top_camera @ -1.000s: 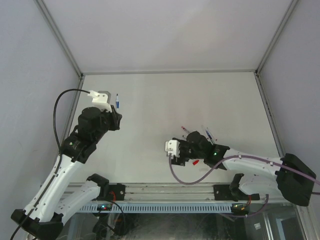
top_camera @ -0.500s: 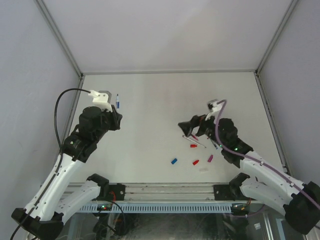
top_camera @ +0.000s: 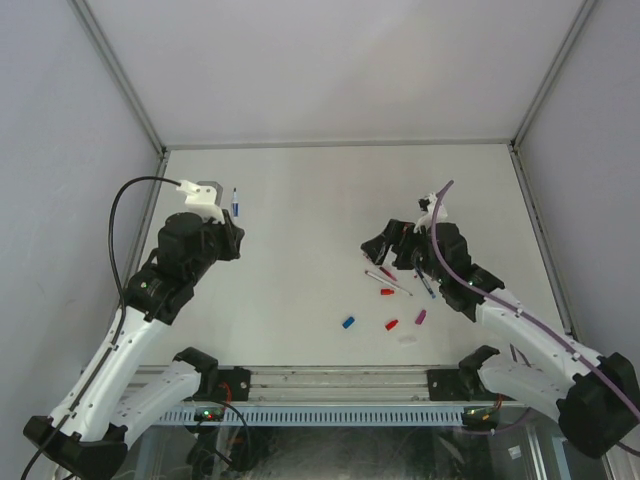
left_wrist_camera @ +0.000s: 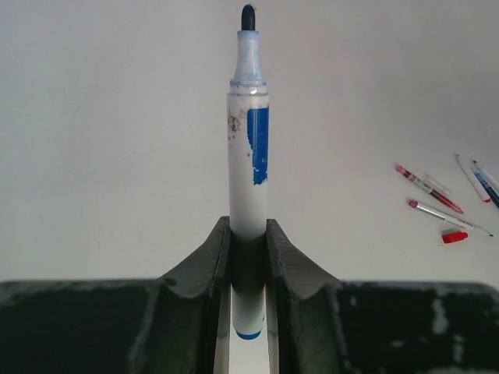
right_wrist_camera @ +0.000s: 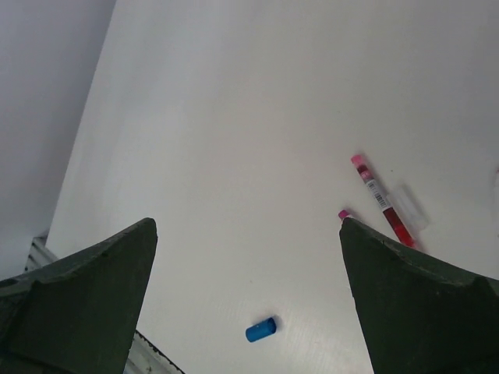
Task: Insert the pens into the pen caps
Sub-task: Insert the pen cap onto the pen.
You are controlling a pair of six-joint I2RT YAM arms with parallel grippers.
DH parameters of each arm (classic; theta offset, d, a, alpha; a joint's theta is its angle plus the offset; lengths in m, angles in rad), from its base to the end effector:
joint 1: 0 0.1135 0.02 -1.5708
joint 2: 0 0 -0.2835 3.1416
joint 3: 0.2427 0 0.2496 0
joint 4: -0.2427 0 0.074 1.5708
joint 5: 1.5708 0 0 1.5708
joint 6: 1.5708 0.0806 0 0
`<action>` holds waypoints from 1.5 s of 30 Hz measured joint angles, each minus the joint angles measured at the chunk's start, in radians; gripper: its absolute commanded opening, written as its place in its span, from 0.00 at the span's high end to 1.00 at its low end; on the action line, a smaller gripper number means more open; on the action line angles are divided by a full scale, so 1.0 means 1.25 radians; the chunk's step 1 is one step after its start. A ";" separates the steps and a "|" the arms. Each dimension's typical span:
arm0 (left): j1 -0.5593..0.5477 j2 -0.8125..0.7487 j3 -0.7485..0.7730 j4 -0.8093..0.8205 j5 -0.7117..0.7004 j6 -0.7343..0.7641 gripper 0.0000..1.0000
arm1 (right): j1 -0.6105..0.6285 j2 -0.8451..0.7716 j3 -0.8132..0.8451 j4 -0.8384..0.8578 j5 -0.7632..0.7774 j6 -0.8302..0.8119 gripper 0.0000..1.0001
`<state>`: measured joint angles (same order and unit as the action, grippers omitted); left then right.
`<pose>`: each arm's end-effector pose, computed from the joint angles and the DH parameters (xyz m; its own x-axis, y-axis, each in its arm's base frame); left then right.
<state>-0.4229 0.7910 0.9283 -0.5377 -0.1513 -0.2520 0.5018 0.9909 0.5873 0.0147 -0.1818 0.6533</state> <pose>0.1819 -0.0685 0.3478 -0.4138 -0.0841 -0.9065 0.1817 0.9681 -0.1727 0.2147 0.1344 0.2525 -0.6407 0.3304 -0.6931 -0.2901 0.7317 0.6169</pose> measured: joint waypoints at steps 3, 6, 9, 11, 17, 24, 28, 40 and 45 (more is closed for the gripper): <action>0.000 0.000 0.000 0.000 0.000 0.000 1.00 | 0.082 -0.028 0.050 -0.091 0.169 -0.017 0.00; 0.000 0.000 0.000 0.000 0.000 0.000 1.00 | 0.114 -0.047 0.104 -0.140 0.252 -0.045 0.00; 0.000 0.000 0.000 0.000 0.000 0.000 1.00 | 0.057 -0.045 0.131 -0.167 0.265 -0.056 0.00; 0.000 0.000 0.000 0.000 0.000 0.000 1.00 | 0.018 -0.036 0.131 -0.190 0.254 -0.050 0.00; 0.004 0.003 0.000 0.000 0.006 0.000 1.00 | -0.034 0.002 0.126 -0.233 0.195 -0.019 0.05; 0.006 0.006 0.000 0.000 0.020 -0.001 1.00 | 0.038 0.023 0.127 -0.268 0.256 0.097 0.01; 0.006 0.006 0.000 0.000 0.021 -0.001 1.00 | 0.169 0.078 0.147 -0.314 0.338 0.214 0.00; 0.006 0.006 0.000 0.000 0.023 -0.001 1.00 | 0.367 0.418 0.423 -0.609 0.443 0.610 0.00; 0.006 0.005 0.000 0.000 0.022 -0.001 1.00 | 0.374 0.517 0.465 -0.639 0.399 0.659 0.01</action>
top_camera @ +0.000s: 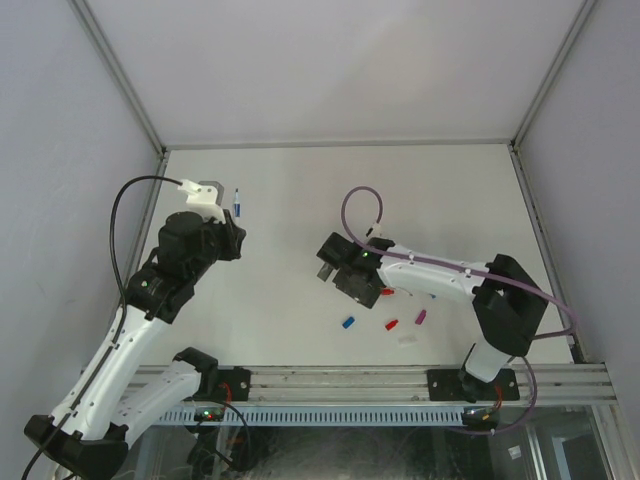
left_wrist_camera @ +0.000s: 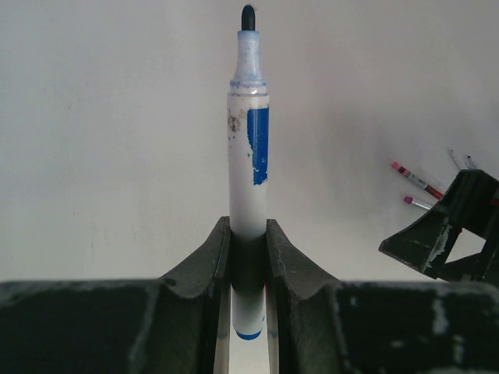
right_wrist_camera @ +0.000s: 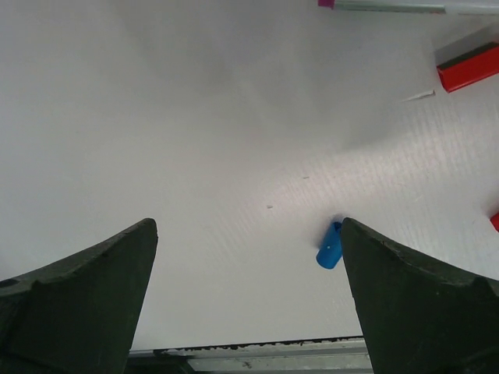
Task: Insert the pens into the pen caps
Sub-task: Insert the pen cap onto the pen.
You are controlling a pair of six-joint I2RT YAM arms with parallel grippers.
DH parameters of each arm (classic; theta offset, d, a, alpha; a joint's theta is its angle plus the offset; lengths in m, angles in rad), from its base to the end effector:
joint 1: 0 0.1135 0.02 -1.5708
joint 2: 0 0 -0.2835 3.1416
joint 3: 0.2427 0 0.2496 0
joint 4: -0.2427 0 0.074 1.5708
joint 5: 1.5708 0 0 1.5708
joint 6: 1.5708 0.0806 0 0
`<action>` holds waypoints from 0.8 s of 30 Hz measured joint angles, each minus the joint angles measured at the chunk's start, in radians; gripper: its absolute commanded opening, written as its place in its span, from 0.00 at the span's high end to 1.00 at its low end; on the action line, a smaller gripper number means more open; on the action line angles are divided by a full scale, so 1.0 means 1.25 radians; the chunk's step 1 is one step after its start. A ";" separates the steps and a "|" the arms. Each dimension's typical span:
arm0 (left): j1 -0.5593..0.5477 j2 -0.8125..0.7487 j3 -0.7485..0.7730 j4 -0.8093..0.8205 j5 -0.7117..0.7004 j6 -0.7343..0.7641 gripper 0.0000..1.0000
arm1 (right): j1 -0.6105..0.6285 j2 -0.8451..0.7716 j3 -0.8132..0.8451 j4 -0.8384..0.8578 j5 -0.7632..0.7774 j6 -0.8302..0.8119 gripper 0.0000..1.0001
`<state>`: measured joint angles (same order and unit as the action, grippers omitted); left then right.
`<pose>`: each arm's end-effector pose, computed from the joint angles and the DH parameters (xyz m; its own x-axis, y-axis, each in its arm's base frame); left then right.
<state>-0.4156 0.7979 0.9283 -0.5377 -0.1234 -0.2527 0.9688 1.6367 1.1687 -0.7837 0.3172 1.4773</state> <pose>0.1832 -0.0700 0.3464 -0.4252 -0.0835 -0.9012 0.1972 0.9632 -0.1823 0.2071 0.2571 0.1976 -0.7747 0.5429 -0.3242 0.4674 0.8369 0.2847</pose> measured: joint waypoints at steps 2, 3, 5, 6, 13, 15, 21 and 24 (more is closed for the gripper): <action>0.000 0.000 0.000 0.000 0.000 0.000 1.00 | 0.000 0.020 0.000 -0.011 -0.014 0.011 0.01; 0.000 0.000 0.000 0.000 0.000 0.000 1.00 | -0.001 0.026 0.000 -0.016 -0.022 0.018 0.01; 0.000 0.000 0.000 0.000 0.000 0.000 1.00 | -0.006 0.034 0.000 -0.023 -0.034 0.027 0.01; 0.000 0.000 0.000 0.000 0.000 0.000 1.00 | -0.013 0.039 0.000 -0.025 -0.045 0.034 0.01; 0.000 0.000 0.000 0.000 0.000 0.000 1.00 | -0.040 0.080 0.000 -0.028 -0.098 0.055 0.07; 0.000 0.000 0.000 0.000 0.000 0.000 1.00 | -0.042 0.090 0.000 -0.028 -0.110 0.062 0.09; 0.000 0.000 0.000 0.000 0.000 0.000 1.00 | -0.042 0.099 0.000 -0.028 -0.121 0.081 0.12; 0.000 0.000 0.000 0.000 0.000 0.000 1.00 | -0.039 0.099 0.000 -0.035 -0.120 0.094 0.13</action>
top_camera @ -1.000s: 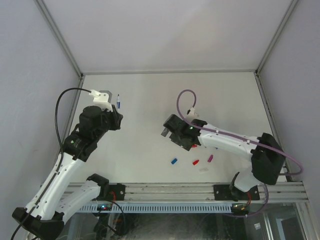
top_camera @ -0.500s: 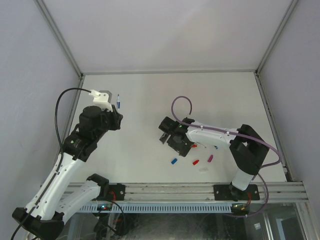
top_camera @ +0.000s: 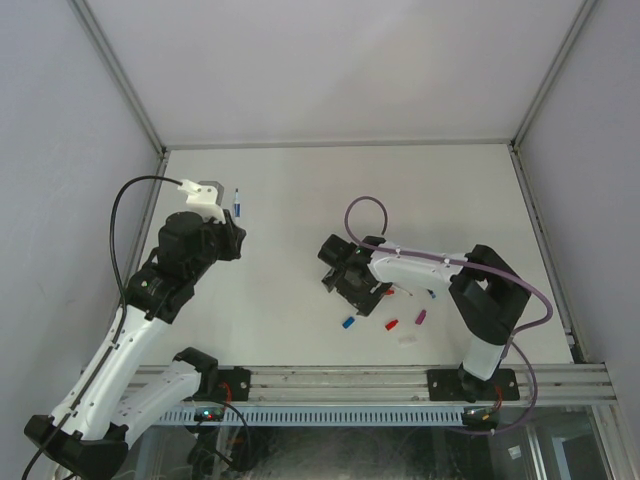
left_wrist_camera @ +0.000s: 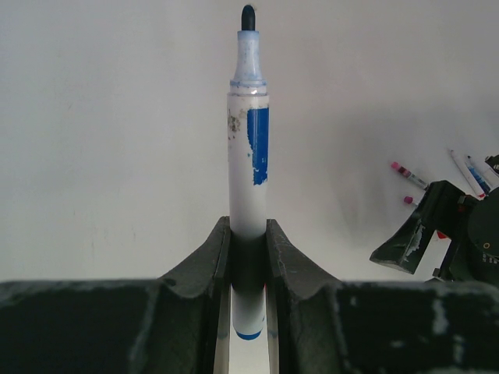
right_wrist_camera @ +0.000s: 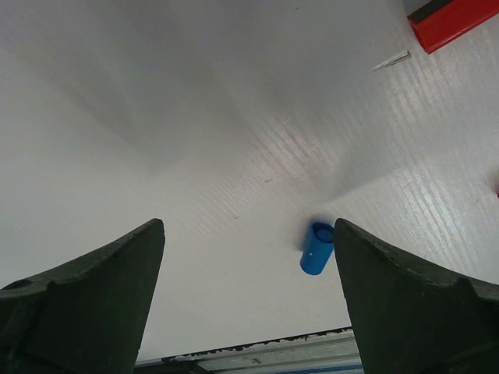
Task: Insert the pens into the pen caps
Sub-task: Insert the pen cap onto the pen.
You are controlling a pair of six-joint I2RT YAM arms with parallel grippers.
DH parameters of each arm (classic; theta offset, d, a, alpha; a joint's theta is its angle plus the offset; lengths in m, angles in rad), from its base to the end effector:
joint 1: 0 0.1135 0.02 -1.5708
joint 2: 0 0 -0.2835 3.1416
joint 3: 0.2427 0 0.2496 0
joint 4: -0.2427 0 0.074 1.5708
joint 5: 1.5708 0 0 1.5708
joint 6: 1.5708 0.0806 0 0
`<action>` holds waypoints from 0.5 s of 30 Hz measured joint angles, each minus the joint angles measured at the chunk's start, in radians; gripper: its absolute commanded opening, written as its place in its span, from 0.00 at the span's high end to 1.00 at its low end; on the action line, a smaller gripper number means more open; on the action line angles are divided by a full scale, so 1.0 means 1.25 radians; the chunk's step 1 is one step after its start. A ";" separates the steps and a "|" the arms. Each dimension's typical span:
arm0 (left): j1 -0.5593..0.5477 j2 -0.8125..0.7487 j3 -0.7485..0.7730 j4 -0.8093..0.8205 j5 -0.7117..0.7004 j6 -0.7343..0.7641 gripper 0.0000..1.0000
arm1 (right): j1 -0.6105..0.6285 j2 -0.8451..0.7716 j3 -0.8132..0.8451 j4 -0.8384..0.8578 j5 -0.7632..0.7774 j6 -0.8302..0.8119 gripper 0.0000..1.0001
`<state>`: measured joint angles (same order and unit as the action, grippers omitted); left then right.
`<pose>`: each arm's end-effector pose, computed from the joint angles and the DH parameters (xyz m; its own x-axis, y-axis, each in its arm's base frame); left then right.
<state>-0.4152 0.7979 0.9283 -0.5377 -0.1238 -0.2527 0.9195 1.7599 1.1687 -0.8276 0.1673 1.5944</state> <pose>0.1832 -0.0699 0.3464 -0.4251 -0.0837 -0.9013 0.1965 0.9634 -0.1822 0.2114 0.2552 0.1550 -0.7545 0.6362 -0.1610 0.6172 0.7713 0.1553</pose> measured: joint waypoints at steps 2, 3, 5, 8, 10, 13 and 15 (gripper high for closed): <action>0.000 0.000 0.000 0.000 0.000 0.000 1.00 | 0.005 0.000 0.000 -0.008 0.003 0.007 0.14; 0.000 0.000 0.000 0.000 0.000 0.000 1.00 | 0.006 0.000 0.000 -0.012 0.005 0.013 0.15; 0.000 0.000 0.000 0.000 0.000 0.000 1.00 | 0.010 0.000 0.000 -0.017 0.006 0.018 0.16; 0.000 0.000 0.000 0.000 0.000 0.000 1.00 | 0.015 0.007 0.000 -0.022 0.007 0.022 0.18; 0.000 0.000 0.000 0.000 0.000 0.000 1.00 | 0.018 0.016 0.001 -0.025 0.006 0.024 0.18; 0.000 0.000 0.000 0.000 0.000 0.000 1.00 | 0.018 0.025 0.001 -0.026 0.007 0.027 0.20; 0.000 0.000 0.000 0.000 0.000 0.000 1.00 | 0.018 0.027 0.001 -0.027 0.007 0.027 0.21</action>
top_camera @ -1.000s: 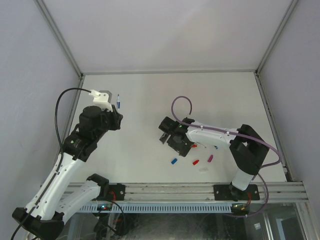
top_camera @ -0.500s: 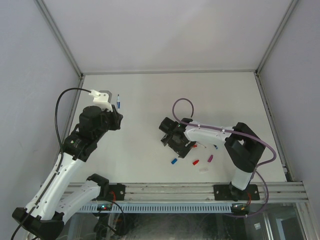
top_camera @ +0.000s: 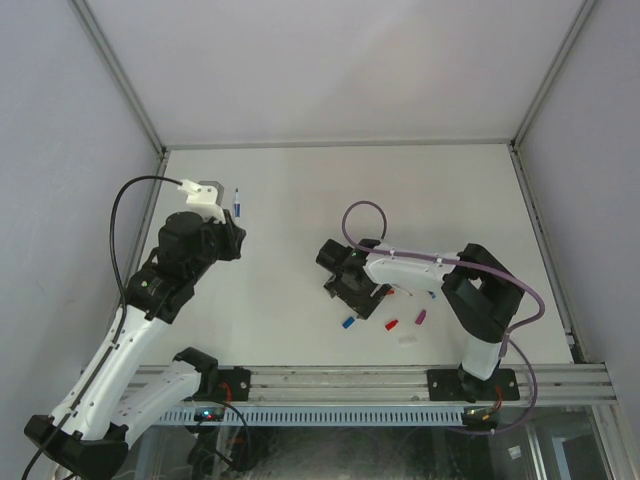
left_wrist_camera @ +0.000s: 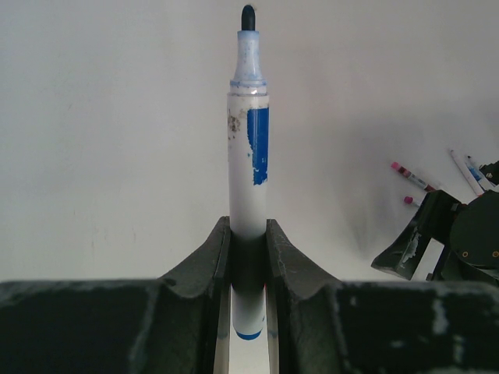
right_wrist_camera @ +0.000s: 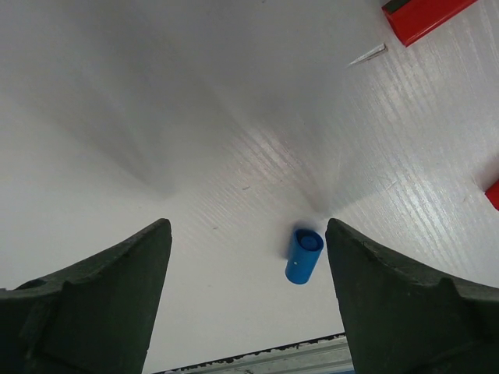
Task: Insert the pens into the pen caps
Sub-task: Insert the pen cap onto the pen.
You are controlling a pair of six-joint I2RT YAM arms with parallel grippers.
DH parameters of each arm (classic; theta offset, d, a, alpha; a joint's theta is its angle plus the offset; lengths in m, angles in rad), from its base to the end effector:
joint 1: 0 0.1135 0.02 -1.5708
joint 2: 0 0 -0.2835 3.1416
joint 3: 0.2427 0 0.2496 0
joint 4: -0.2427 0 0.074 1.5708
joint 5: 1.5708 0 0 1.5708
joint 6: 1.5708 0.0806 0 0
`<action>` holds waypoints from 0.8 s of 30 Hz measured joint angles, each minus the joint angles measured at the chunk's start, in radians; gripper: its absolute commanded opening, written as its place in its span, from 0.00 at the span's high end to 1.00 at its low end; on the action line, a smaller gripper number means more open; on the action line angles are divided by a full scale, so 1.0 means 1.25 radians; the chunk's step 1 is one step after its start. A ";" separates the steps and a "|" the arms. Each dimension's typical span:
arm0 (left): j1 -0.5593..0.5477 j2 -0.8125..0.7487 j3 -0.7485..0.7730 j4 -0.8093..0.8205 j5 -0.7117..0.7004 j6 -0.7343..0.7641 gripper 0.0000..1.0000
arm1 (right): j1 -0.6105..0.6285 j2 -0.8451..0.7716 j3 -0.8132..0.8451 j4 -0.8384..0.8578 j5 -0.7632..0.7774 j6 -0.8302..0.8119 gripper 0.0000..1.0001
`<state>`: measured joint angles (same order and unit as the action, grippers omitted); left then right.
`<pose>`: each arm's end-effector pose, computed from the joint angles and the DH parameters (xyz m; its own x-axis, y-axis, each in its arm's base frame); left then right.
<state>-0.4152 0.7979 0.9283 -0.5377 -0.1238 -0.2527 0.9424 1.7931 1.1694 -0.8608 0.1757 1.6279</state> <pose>0.1832 -0.0699 0.3464 -0.4251 -0.0837 -0.9013 0.1965 0.9634 -0.1822 0.2039 0.2566 0.1444 -0.7529 0.6360 -0.1690 0.6297 0.7709 0.0960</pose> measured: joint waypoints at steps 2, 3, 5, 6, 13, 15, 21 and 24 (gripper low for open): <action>0.000 0.000 0.000 0.000 0.000 0.000 1.00 | 0.000 0.000 0.000 0.000 0.000 0.001 0.23; 0.000 0.000 0.000 0.000 0.000 0.000 1.00 | 0.000 0.001 0.000 0.000 0.000 0.002 0.23; 0.000 0.000 0.000 0.000 -0.001 0.000 1.00 | 0.000 0.001 0.000 0.000 0.000 0.002 0.24; 0.000 0.000 0.000 0.000 -0.001 0.000 1.00 | 0.000 0.002 0.000 0.000 0.000 0.002 0.25; 0.001 0.000 0.000 0.000 -0.003 0.000 1.00 | 0.000 0.014 0.000 0.001 0.000 0.002 0.27; 0.001 0.000 0.000 0.000 -0.003 0.000 1.00 | 0.000 0.019 0.000 0.001 0.000 0.002 0.28; 0.001 0.000 0.000 0.000 -0.003 0.000 1.00 | 0.000 0.023 0.002 0.000 -0.002 0.002 0.31; 0.001 0.000 0.000 0.000 -0.003 0.000 1.00 | 0.002 0.023 0.002 -0.001 -0.002 0.002 0.31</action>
<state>-0.4137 0.7979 0.9283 -0.5377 -0.1280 -0.2527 0.9443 1.8217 1.1717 -0.8616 0.1734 1.6306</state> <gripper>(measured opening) 0.220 0.697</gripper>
